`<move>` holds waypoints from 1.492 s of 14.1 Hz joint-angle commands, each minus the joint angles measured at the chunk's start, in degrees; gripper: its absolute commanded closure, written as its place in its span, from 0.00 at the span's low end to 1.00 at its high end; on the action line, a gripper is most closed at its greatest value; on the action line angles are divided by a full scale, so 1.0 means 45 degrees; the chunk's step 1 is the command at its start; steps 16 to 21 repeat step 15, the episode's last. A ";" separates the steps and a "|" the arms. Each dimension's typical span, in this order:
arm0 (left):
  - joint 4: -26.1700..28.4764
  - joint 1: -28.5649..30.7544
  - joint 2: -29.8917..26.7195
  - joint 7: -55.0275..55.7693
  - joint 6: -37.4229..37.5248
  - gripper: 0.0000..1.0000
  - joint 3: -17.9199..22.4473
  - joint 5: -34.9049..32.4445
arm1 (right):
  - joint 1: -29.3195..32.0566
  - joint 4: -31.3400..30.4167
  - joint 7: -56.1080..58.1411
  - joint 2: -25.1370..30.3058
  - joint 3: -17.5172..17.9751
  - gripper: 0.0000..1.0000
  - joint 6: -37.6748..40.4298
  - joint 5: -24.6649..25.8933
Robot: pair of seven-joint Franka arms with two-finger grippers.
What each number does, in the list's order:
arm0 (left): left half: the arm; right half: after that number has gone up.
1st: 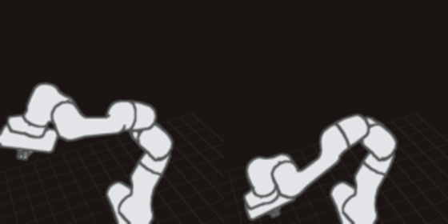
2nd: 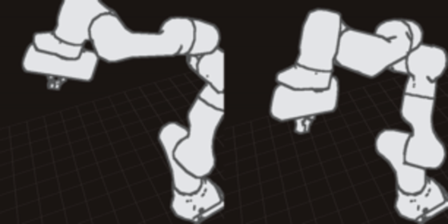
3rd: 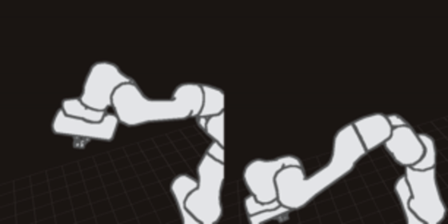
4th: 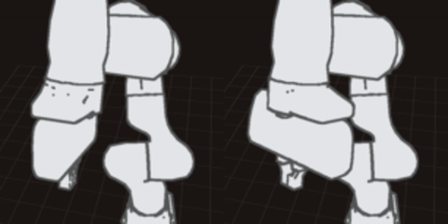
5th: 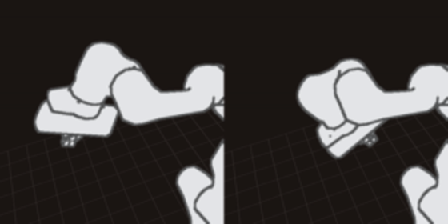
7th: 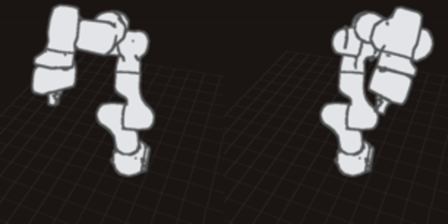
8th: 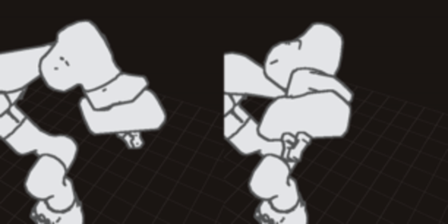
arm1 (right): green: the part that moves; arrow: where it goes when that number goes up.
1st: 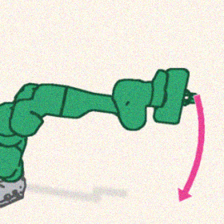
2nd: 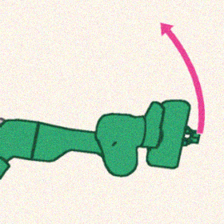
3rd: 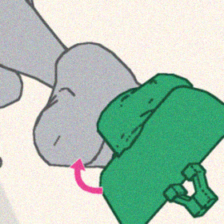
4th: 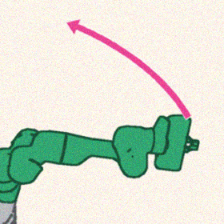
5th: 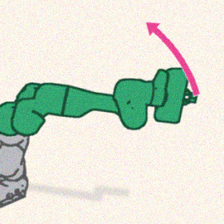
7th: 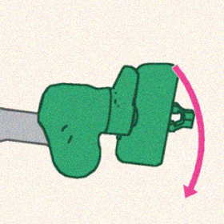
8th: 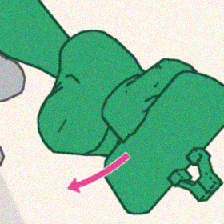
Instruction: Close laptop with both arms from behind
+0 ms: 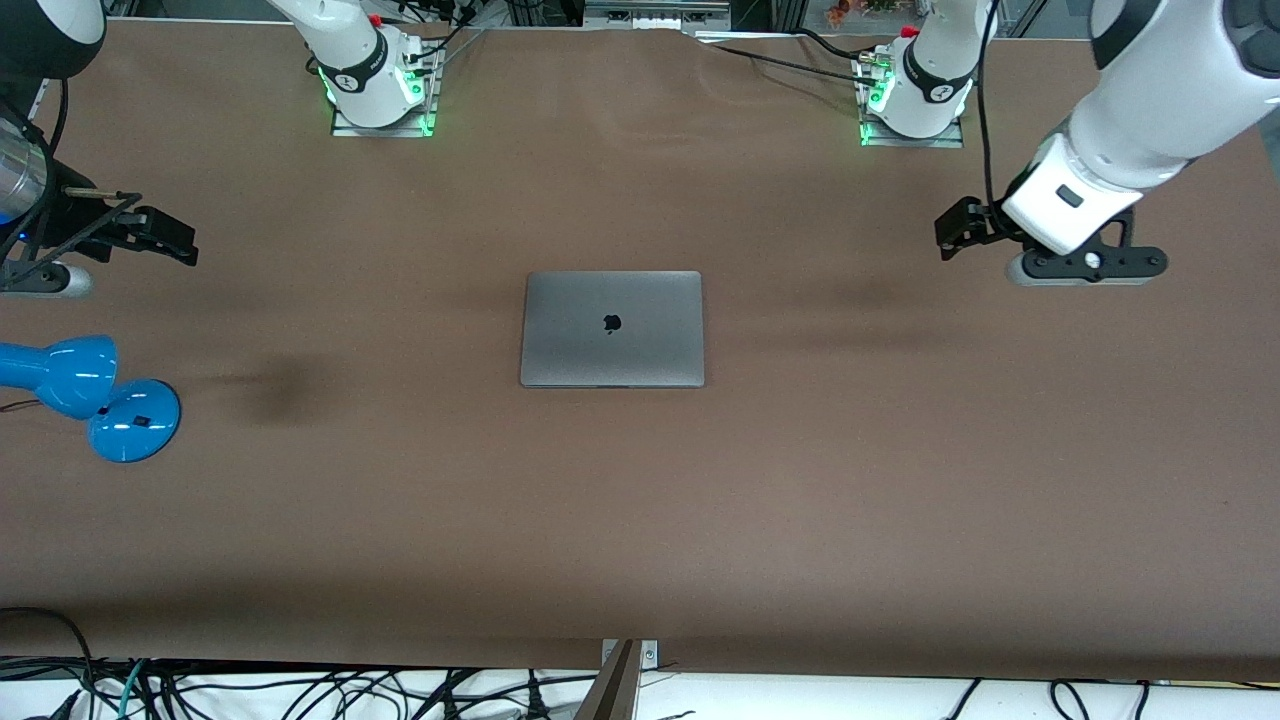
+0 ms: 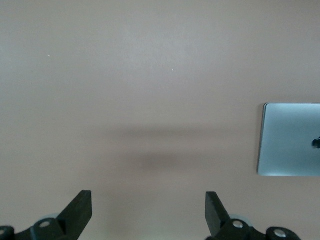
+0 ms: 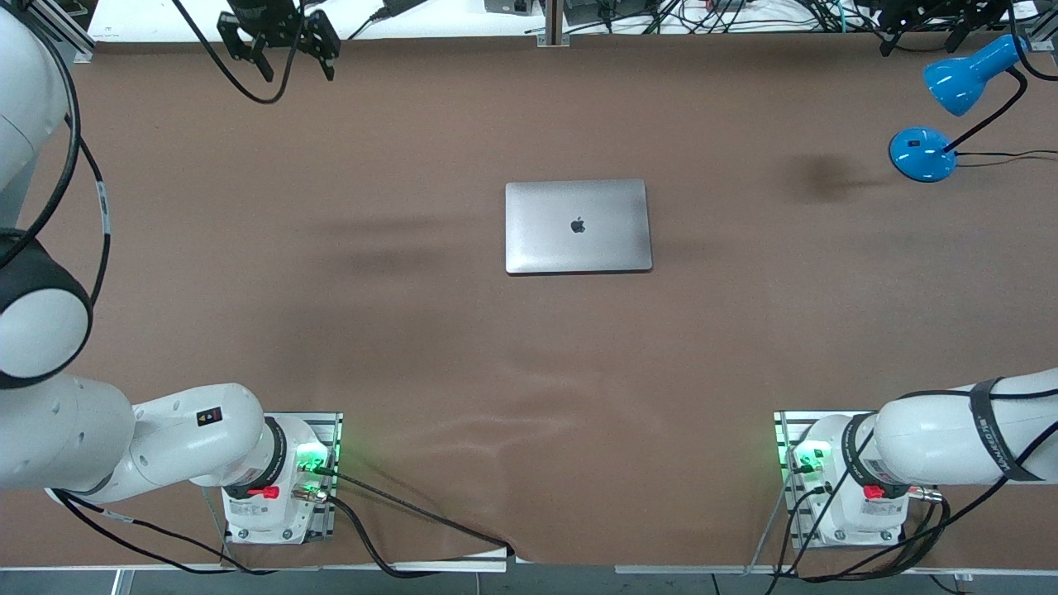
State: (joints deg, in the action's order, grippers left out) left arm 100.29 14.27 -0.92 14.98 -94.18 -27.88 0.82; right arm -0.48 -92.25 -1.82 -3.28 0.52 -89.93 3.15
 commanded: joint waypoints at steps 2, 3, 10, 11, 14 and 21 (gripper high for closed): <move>0.1248 -0.3206 -0.1417 -0.1471 -0.0146 0.00 0.4082 0.0345 | 0.0048 -0.0028 0.0209 0.0200 0.0040 0.00 0.0004 -0.0305; 0.1151 -0.3307 -0.1417 -0.1744 -0.0029 0.00 0.4319 0.0345 | 0.0048 0.0011 0.0190 0.0220 0.0021 0.00 0.0101 -0.0773; 0.0858 -0.4246 -0.1340 -0.2098 0.0108 0.00 0.5825 0.0188 | 0.0048 0.0031 0.0151 0.0240 0.0040 0.00 0.0180 -0.1109; 0.0838 -0.4265 -0.1300 -0.2098 0.0128 0.00 0.5825 0.0188 | 0.0048 0.0031 0.0170 0.0221 0.0040 0.00 0.0180 -0.1109; 0.0799 -0.4265 -0.1124 -0.2059 0.0050 0.00 0.5806 0.0169 | 0.0048 0.0031 0.0228 0.0181 0.0040 0.00 0.0180 -0.0993; 0.0799 -0.4265 -0.1124 -0.2059 0.0050 0.00 0.5806 0.0188 | 0.0048 -0.0008 0.0229 0.0181 0.0040 0.00 0.0180 -0.1011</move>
